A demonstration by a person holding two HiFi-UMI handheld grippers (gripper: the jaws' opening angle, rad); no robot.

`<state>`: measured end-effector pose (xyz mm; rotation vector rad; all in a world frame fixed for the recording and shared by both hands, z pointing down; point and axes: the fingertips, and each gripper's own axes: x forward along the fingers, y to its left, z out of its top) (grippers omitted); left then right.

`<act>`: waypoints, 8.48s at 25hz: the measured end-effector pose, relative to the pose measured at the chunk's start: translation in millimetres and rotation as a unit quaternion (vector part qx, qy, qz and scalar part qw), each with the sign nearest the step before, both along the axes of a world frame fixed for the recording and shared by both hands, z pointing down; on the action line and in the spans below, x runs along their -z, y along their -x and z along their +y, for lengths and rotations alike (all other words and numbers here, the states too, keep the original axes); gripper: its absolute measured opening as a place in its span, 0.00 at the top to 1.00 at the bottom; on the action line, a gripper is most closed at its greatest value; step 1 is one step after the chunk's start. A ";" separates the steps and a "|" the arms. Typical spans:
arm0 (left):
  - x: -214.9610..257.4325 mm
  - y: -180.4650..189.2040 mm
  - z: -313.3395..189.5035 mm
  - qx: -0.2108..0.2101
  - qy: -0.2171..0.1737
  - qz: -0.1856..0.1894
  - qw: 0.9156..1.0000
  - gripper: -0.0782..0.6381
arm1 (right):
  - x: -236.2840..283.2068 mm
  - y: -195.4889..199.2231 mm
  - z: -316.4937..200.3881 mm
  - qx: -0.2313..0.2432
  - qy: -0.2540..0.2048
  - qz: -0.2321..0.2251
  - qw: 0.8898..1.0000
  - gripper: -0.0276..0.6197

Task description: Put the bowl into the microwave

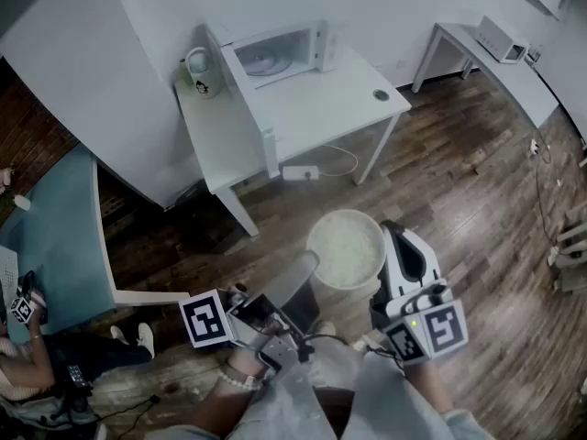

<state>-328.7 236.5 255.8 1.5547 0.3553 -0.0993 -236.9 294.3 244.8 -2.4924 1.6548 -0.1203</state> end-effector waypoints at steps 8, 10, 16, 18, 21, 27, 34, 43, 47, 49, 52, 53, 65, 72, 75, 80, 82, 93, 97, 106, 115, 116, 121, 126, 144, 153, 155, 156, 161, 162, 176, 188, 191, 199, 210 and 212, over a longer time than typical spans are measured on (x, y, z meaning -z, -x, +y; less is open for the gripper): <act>-0.9 -0.1 2.2 0.000 -0.004 -0.001 1.000 0.63 | -1.6 -0.4 1.4 0.001 0.004 0.000 1.000 0.95; -1.0 -0.9 3.3 0.001 -0.003 -0.002 1.000 0.63 | -1.9 -1.5 2.4 0.000 0.003 -0.001 1.000 0.95; -1.3 -2.5 9.3 0.002 -0.004 -0.003 1.000 0.63 | -2.1 -4.6 8.2 -0.009 0.002 -0.003 1.000 0.95; -0.7 -4.1 11.6 0.003 -0.004 -0.003 1.000 0.63 | -1.7 -6.4 10.4 -0.009 0.002 -0.002 1.000 0.95; 0.3 -7.0 18.6 0.004 -0.006 -0.002 1.000 0.63 | -0.7 -9.6 16.7 -0.008 -0.001 -0.002 1.000 0.95; 1.4 -15.9 38.0 0.006 -0.008 0.000 1.000 0.63 | 0.6 -18.9 35.9 -0.010 -0.009 -0.005 1.000 0.95; 0.2 -29.8 69.5 -0.001 -0.009 0.001 1.000 0.63 | -0.6 -32.0 69.1 -0.016 -0.014 -0.007 1.000 0.95; -2.7 -41.6 96.4 -0.007 -0.012 0.005 1.000 0.63 | -4.3 -42.0 98.5 -0.022 -0.022 -0.009 0.999 0.95; 0.9 -44.7 101.3 -0.008 -0.016 0.006 1.000 0.63 | -2.4 -45.3 103.1 -0.023 -0.024 -0.012 0.999 0.95; 1.8 -45.4 101.9 -0.009 -0.017 0.007 1.000 0.63 | -1.1 -46.1 103.8 -0.023 -0.026 -0.010 0.999 0.95; -0.1 -48.4 101.2 -0.011 -0.017 0.008 1.000 0.63 | -2.8 -48.5 103.5 -0.025 -0.027 -0.010 0.999 0.95; -1.2 -49.9 100.4 -0.012 -0.017 0.008 1.000 0.63 | -4.1 -49.6 103.1 -0.027 -0.027 -0.011 0.999 0.95; -12.3 -91.8 77.9 -0.025 -0.005 0.008 1.000 0.63 | -17.4 -87.3 84.7 -0.042 -0.016 -0.019 0.999 0.95; -5.9 -141.0 58.4 -0.046 -0.002 0.015 0.999 0.63 | -9.1 -134.6 67.9 -0.063 -0.023 -0.015 0.998 0.95; -4.9 -162.8 48.9 -0.056 -0.005 0.015 0.998 0.63 | -8.8 -155.7 59.3 -0.073 -0.022 -0.017 0.997 0.95; -2.0 -197.5 32.3 -0.070 -0.005 0.016 0.997 0.63 | -4.5 -189.5 44.0 -0.087 -0.022 -0.013 0.996 0.95; 0.5 -211.1 24.4 -0.072 -0.006 0.017 0.997 0.63 | -2.6 -202.7 36.1 -0.089 -0.022 -0.012 0.996 0.95; -3.0 -266.3 -30.0 -0.063 -0.003 0.019 0.998 0.63 | -4.5 -259.4 -20.4 -0.080 -0.018 -0.010 0.997 0.95; -3.5 -272.7 -45.4 -0.058 -0.006 0.019 0.998 0.63 | -5.4 -266.2 -36.4 -0.072 -0.023 -0.015 0.997 0.95; -7.0 -283.3 -65.2 -0.036 0.000 0.018 0.999 0.63 | -7.8 -280.5 -60.6 -0.053 -0.013 -0.014 0.998 0.95; -2.3 -304.4 -85.2 0.012 -0.008 0.015 1.000 0.63 | -4.6 -307.5 -90.4 -0.005 -0.020 -0.021 1.000 0.95; -2.6 -307.6 -87.5 0.018 -0.007 0.014 1.000 0.63 | -4.3 -311.7 -94.7 0.003 -0.020 -0.021 1.000 0.95; -3.7 -328.6 -94.3 0.053 -0.002 0.010 0.999 0.63 | -4.4 -336.6 -109.6 0.040 -0.017 -0.022 0.999 0.95; -1.0 -356.0 -101.7 0.098 -0.004 0.012 0.995 0.63 | -3.0 -366.5 -123.7 0.079 -0.019 -0.029 0.996 0.95; -7.9 -411.9 -119.0 0.232 -0.003 0.009 0.973 0.63 | -12.4 -428.5 -171.1 0.212 -0.021 -0.051 0.976 0.95; -14.2 -412.7 -128.0 0.265 0.000 0.005 0.964 0.63 | -24.7 -426.7 -183.9 0.246 -0.013 -0.063 0.967 0.95; -15.2 -413.4 -130.4 0.268 0.002 0.005 0.964 0.63 | -25.7 -427.4 -187.3 0.249 -0.013 -0.064 0.966 0.95; -15.7 -413.8 -132.2 0.268 0.003 0.006 0.963 0.63 | -25.7 -427.8 -189.6 0.251 -0.014 -0.064 0.966 0.95; -15.7 -417.2 -145.9 0.268 -0.005 0.008 0.964 0.63 | -25.6 -430.7 -203.7 0.256 -0.014 -0.058 0.965 0.95; -15.4 -418.0 -148.8 0.266 -0.006 0.009 0.964 0.63 | -25.2 -431.5 -206.6 0.256 -0.014 -0.058 0.965 0.95; -20.2 -413.2 -200.0 0.257 -0.012 -0.001 0.966 0.63 | -31.6 -426.4 -256.6 0.249 0.006 -0.052 0.967 0.95; -18.1 -402.2 -254.9 0.257 -0.017 0.001 0.966 0.63 | -29.3 -414.7 -309.9 0.245 0.012 -0.041 0.969 0.95; -23.7 -397.0 -267.6 0.259 -0.022 -0.007 0.966 0.63 | -32.9 -408.8 -321.7 0.247 0.021 -0.020 0.969 0.95; -41.4 -387.2 -289.1 0.258 -0.002 -0.008 0.966 0.63 | -46.4 -399.3 -348.8 0.245 0.024 -0.025 0.969 0.95; -55.2 -386.4 -312.0 0.281 0.011 -0.016 0.960 0.64 | -62.4 -397.4 -380.6 0.275 0.036 -0.046 0.960 0.95; -57.9 -386.4 -317.8 0.291 0.006 -0.020 0.956 0.64 | -66.6 -397.1 -387.4 0.286 0.045 -0.042 0.956 0.95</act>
